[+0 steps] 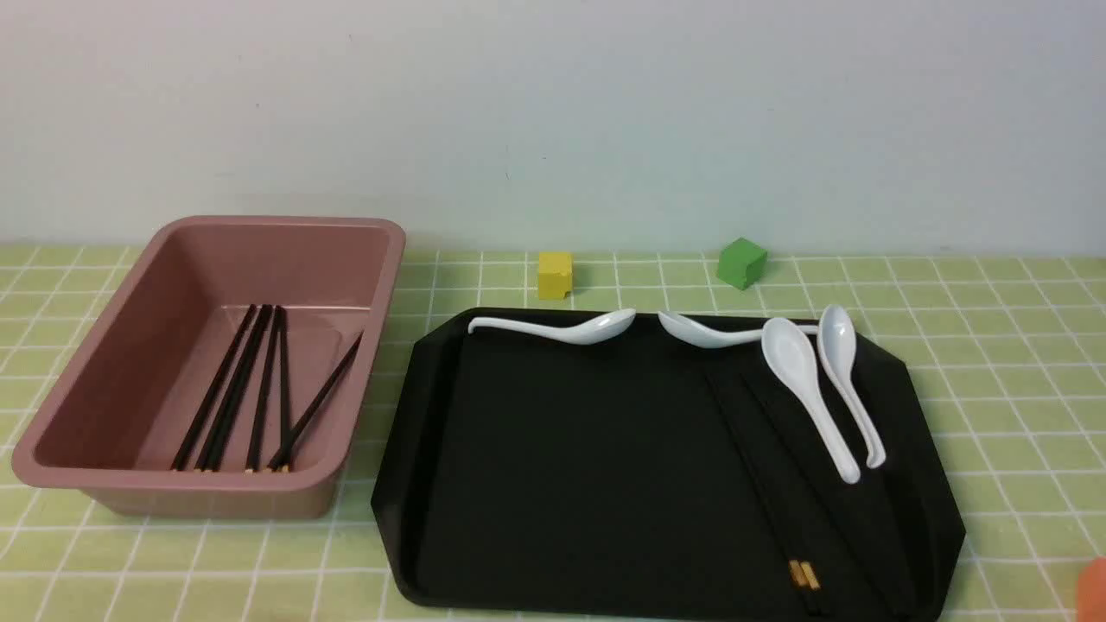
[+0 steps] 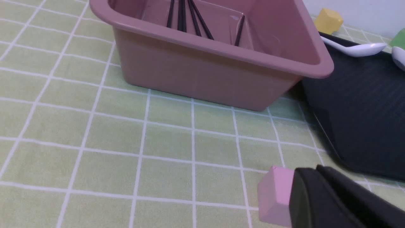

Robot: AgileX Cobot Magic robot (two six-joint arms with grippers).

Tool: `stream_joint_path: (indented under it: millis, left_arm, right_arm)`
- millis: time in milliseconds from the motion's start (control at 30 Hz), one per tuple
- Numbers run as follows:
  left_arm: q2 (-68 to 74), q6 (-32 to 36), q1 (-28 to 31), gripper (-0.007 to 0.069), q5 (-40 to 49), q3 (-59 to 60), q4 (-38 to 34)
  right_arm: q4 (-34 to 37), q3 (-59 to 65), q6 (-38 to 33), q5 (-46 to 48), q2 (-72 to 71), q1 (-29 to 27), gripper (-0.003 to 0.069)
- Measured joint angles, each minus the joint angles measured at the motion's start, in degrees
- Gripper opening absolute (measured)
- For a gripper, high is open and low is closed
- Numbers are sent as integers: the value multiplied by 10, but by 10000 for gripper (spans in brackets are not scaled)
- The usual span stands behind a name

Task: On green tablecloth take chopsticks from black tray and put them in box.
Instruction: 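Move the gripper over the chopsticks on the black tray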

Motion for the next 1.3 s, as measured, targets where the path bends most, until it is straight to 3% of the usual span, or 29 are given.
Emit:
stream_joint_path:
  millis: [1300]
  left_arm:
    - [0, 0, 0, 51, 0, 0, 0]
  right_arm:
    - [0, 0, 0, 0, 0, 0, 240]
